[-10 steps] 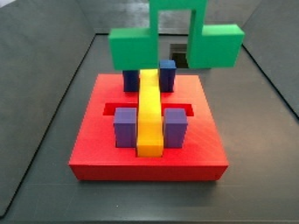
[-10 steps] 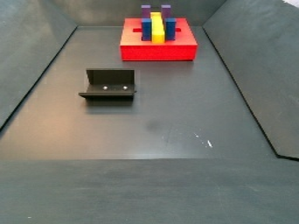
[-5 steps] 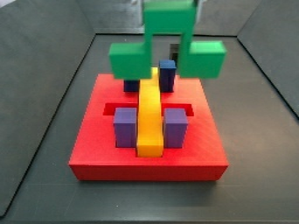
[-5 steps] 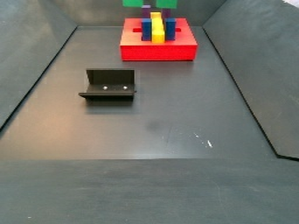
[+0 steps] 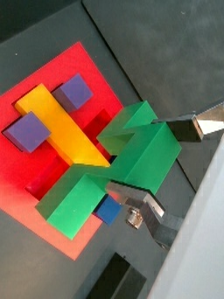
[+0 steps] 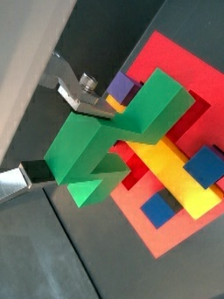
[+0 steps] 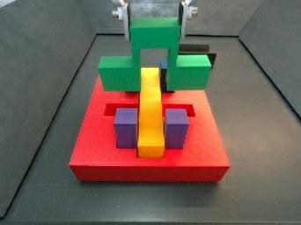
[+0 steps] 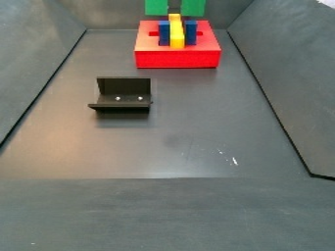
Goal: Pick up the green object. Move up. Place the green object on the fixture. Regrasp the green object. Move to above the board. Insert the green object.
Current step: Insert the green object.
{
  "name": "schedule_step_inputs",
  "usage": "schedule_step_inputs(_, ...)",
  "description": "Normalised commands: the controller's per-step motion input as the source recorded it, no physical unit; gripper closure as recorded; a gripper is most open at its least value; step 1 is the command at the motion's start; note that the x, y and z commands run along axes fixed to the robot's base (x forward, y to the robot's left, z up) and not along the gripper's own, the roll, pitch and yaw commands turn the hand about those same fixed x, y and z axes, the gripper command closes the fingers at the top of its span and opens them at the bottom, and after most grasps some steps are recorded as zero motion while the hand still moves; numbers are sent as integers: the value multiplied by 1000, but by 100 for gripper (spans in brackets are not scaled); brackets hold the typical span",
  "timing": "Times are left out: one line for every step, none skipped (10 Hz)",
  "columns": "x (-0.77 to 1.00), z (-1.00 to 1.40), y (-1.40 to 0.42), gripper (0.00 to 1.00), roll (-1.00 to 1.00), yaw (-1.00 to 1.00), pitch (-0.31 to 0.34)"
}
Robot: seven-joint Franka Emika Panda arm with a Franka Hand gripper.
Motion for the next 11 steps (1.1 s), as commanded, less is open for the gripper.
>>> schedule_step_inputs(0, -311, 0, 100, -120, 134, -50)
schedule_step_inputs(-49, -317, 0, 100, -157, 134, -63)
schedule_step_inputs(-194, -300, 29, 100, -200, 117, -70)
schedule_step_inputs(-200, -234, 66, 100, -210, 131, -80)
schedule_step_inputs(-97, -223, 83, 100, -156, 203, -80)
schedule_step_inputs(-80, -180, 54, 100, -140, 194, -86)
schedule_step_inputs(-43, -263, 0, 100, -120, 211, -80)
schedule_step_inputs(-77, -223, 0, 100, -40, 186, -74)
schedule_step_inputs(0, -31, 0, 100, -109, 229, -69)
schedule_step_inputs(160, 0, 0, 100, -94, 217, -51)
schedule_step_inputs(311, 0, 0, 100, -37, 94, -83)
